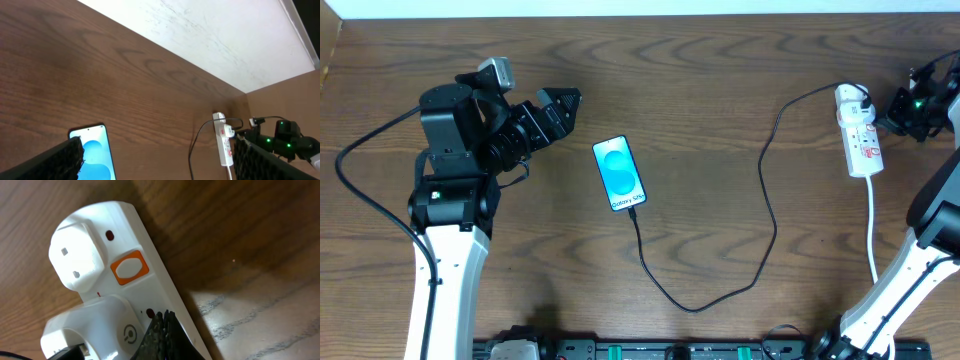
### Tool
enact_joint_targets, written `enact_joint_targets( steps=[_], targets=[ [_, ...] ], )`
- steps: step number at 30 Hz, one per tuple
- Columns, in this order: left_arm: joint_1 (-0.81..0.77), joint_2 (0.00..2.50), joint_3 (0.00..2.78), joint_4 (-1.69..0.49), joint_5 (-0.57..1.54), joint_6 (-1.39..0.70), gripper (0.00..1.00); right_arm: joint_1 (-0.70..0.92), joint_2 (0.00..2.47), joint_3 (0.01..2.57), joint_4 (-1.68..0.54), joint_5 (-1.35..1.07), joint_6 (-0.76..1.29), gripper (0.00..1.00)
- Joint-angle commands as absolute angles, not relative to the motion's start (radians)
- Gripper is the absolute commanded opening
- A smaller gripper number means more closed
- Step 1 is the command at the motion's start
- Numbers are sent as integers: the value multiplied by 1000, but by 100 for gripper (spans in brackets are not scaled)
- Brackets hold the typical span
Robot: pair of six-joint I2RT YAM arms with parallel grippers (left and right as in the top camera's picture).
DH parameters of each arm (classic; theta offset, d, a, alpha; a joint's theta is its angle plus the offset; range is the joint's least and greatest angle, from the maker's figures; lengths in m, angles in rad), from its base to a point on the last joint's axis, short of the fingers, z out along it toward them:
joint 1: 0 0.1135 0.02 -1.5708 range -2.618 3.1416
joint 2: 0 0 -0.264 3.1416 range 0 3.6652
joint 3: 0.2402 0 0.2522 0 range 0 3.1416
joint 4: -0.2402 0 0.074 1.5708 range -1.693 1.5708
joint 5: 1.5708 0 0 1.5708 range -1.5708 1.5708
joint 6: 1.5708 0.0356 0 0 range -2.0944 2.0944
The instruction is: Plug charger to phone and switch on socket
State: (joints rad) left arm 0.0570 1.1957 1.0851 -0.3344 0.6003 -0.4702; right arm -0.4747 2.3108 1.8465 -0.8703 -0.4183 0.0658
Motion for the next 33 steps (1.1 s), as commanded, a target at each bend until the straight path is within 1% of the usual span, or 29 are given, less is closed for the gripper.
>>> enact_joint_targets(
  steps=[1, 33],
  targets=[
    [60, 1197, 1081, -336, 610, -453, 95, -451, 2338, 1849, -883, -436, 45, 1],
    [60, 1197, 1081, -336, 610, -453, 95, -374, 2342, 1841, -986, -428, 43, 1]
  ],
)
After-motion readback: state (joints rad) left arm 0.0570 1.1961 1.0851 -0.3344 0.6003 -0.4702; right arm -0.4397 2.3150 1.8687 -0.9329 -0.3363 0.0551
